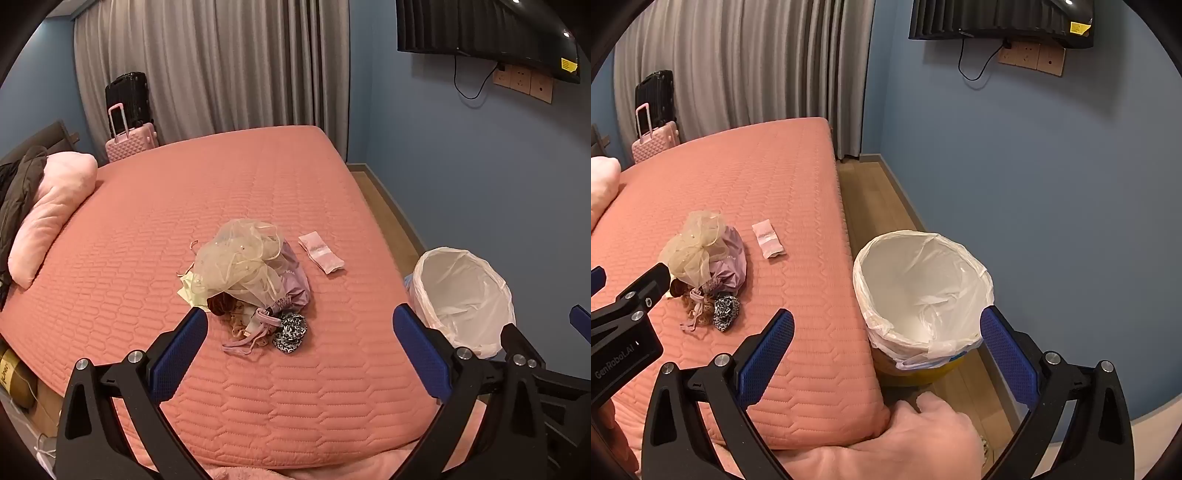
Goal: Collect trash
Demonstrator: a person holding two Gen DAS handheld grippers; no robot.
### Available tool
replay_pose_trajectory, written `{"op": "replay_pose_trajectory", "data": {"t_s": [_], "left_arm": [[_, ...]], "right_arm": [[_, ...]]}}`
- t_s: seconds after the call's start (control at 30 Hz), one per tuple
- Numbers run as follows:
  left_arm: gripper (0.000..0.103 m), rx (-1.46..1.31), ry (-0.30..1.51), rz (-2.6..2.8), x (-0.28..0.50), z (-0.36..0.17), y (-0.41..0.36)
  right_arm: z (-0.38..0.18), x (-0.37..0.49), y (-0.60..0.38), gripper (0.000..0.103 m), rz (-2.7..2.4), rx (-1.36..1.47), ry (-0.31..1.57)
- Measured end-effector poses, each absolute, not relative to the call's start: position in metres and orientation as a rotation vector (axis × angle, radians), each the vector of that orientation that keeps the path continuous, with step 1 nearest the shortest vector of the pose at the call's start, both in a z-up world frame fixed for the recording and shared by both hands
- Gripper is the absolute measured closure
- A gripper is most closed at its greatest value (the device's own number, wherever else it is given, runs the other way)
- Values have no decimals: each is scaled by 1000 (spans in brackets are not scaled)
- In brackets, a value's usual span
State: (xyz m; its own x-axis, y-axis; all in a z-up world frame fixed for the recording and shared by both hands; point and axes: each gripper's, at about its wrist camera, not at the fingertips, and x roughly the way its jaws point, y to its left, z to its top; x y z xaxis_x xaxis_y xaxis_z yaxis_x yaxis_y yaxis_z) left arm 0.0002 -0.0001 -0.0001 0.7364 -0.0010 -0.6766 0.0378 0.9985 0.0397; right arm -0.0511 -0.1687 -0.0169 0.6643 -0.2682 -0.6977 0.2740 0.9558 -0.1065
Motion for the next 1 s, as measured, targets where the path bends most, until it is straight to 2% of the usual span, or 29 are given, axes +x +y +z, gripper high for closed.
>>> {"op": "replay_pose_trajectory", "data": {"t_s": [1.0], "left_arm": [[7,53,729,-19,0,3,-1]], "right_arm": [[-12,-49,-171,5,-310,4,781]]}}
